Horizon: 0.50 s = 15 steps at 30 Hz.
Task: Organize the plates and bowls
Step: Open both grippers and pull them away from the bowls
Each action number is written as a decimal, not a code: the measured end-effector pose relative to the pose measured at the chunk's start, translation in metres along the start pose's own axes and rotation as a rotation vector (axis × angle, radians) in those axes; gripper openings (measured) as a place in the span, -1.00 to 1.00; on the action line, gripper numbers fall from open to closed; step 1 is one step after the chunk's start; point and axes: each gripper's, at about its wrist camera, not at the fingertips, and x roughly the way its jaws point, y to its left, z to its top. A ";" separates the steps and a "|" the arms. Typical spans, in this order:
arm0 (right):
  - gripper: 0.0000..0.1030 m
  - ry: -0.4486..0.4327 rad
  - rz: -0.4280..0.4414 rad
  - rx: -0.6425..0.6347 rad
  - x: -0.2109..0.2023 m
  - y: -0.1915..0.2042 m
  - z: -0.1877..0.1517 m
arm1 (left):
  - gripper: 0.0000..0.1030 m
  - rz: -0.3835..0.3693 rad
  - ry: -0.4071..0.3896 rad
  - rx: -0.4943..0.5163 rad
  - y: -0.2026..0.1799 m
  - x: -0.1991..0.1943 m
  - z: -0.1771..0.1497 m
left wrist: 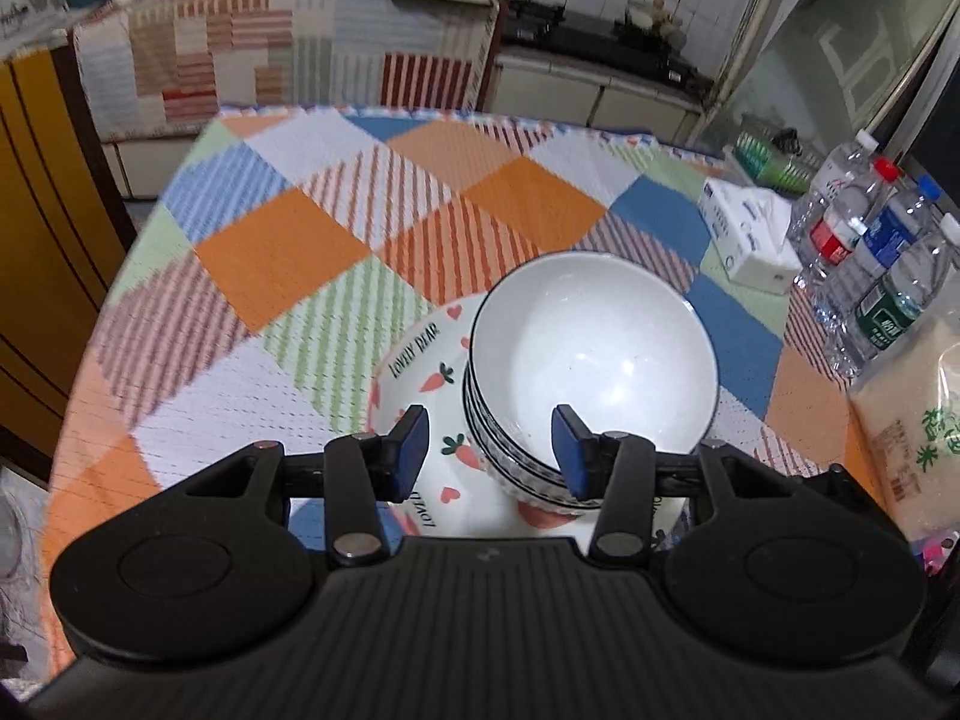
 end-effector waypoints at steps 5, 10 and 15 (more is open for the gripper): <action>0.97 0.001 -0.015 0.069 -0.020 -0.009 0.014 | -0.10 -0.013 -0.032 0.016 -0.002 -0.035 -0.005; 0.97 0.001 -0.052 0.087 -0.042 -0.013 0.025 | -0.10 -0.003 -0.049 0.037 -0.004 -0.065 -0.013; 0.97 0.016 -0.038 0.129 -0.066 -0.014 0.035 | -0.07 0.008 -0.036 0.038 0.004 -0.094 -0.028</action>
